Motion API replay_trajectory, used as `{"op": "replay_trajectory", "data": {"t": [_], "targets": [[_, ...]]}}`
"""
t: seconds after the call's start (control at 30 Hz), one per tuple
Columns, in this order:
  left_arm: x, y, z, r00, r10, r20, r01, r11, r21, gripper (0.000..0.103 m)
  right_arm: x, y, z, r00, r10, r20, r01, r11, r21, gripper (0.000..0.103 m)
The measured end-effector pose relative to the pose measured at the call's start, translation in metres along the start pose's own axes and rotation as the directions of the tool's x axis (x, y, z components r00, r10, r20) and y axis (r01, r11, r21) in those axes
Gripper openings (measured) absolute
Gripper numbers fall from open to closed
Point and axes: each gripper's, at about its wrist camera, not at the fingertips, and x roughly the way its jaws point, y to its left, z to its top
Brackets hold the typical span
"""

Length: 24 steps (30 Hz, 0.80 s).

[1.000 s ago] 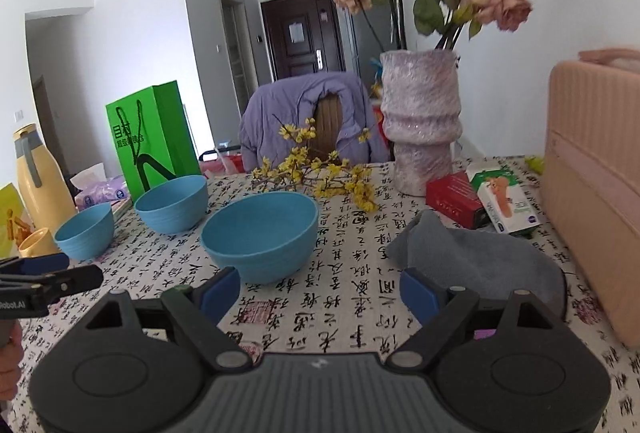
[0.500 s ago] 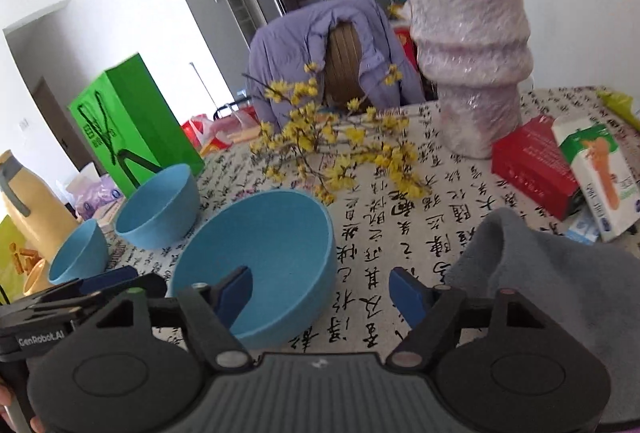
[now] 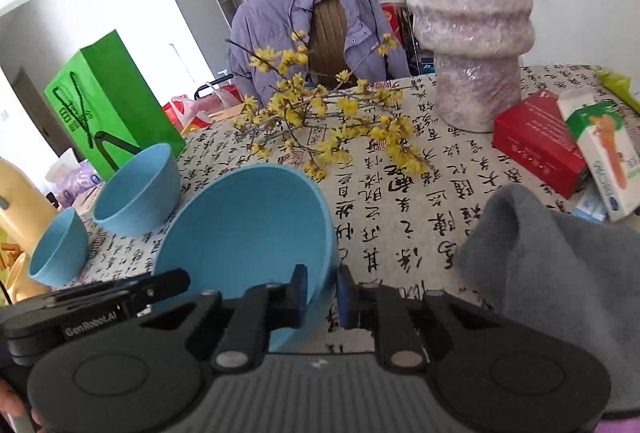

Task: Organize plates and bowls
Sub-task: 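Close both grippers on the rim of the blue bowl, then lift the blue bowl and carry it beside the cream plate stack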

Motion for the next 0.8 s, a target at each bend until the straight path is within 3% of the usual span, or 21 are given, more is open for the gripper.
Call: {"op": "replay_trajectory", "data": {"t": [0.2, 0.5, 0.8], "targets": [[-0.061, -0.015, -0.025, 0.997, 0.009, 0.074, -0.008, 1.000, -0.010, 0.013, -0.053, 0.011, -0.022, 0.998, 0.031, 0.054, -0.030, 0.999, -0.018, 0.013], [-0.149, -0.031, -0.073, 0.990, -0.003, 0.138, 0.007, 1.000, -0.024, 0.013, -0.135, 0.030, -0.081, 0.993, 0.071, 0.100, -0.067, 0.997, -0.038, 0.013], [-0.215, -0.041, -0.132, 0.979, 0.010, 0.203, -0.003, 0.999, -0.034, 0.013, -0.190, 0.052, -0.144, 0.991, 0.069, 0.113, -0.060, 0.995, -0.075, 0.013]]}}
